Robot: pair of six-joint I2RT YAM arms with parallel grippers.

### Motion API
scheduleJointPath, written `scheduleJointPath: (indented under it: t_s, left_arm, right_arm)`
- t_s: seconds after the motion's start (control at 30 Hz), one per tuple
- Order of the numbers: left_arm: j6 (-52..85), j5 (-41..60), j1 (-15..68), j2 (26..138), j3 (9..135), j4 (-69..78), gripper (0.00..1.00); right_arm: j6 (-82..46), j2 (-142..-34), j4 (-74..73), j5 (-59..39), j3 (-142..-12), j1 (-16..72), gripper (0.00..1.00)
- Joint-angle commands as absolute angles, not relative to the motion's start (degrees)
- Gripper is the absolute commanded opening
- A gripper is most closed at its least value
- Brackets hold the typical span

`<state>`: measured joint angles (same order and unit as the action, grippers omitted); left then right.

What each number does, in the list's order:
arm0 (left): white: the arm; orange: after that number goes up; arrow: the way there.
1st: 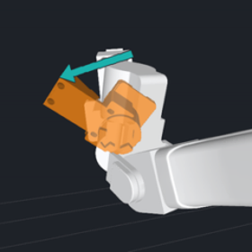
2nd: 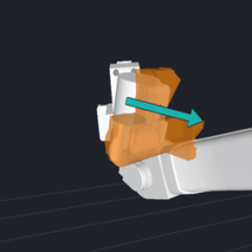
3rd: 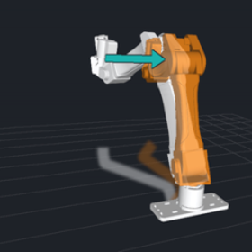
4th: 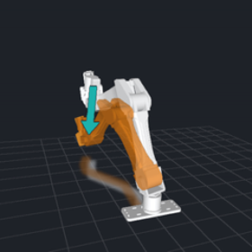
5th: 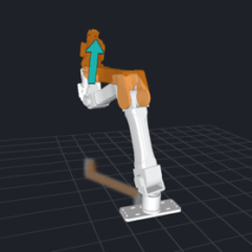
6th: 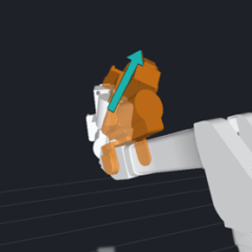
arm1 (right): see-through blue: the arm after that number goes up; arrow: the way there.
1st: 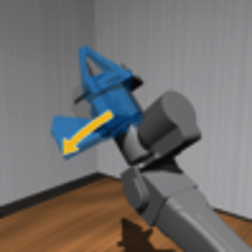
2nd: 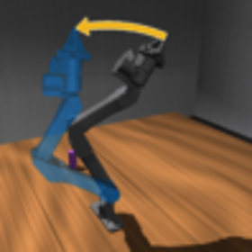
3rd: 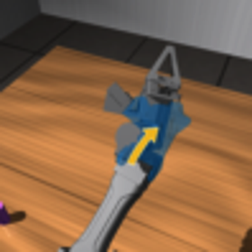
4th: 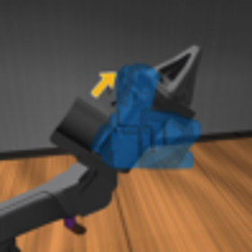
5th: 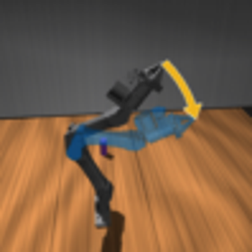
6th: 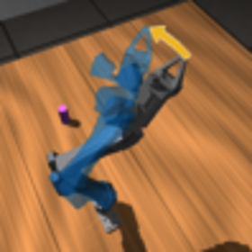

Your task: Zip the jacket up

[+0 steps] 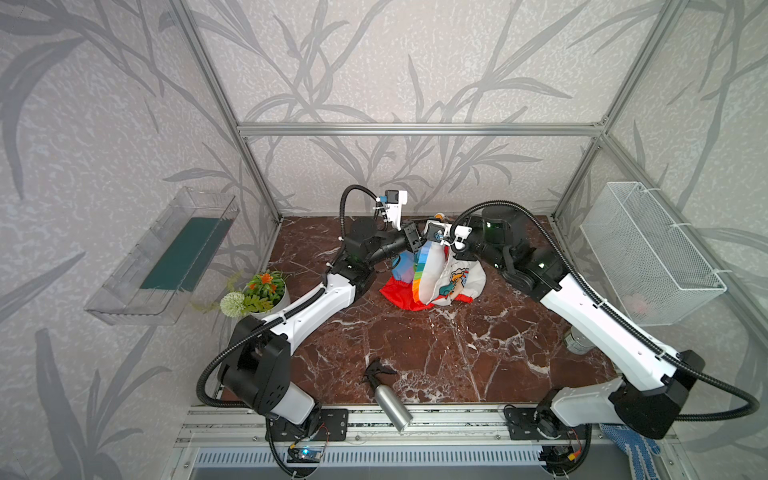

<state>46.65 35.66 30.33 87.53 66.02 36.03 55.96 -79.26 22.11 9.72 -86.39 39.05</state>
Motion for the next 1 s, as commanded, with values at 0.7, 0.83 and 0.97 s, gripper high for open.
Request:
scheduleJointPath:
  t_s: [0.7,0.83,0.97]
  left_arm:
    - [45.9,35.9,31.2,85.6,67.9,38.1,0.0]
    - [45.7,35.9,31.2,85.4,67.8,38.0,0.0]
    - [45.5,35.9,31.2,85.2,67.7,37.9,0.0]
  right_arm:
    - [55.0,-79.8,23.3,8.9,-90.2,39.6,0.08]
    - [54.7,-80.2,23.1,8.5,-90.5,39.6,0.09]
    - [54.5,-80.9,23.3,8.1,-91.2,39.6,0.1]
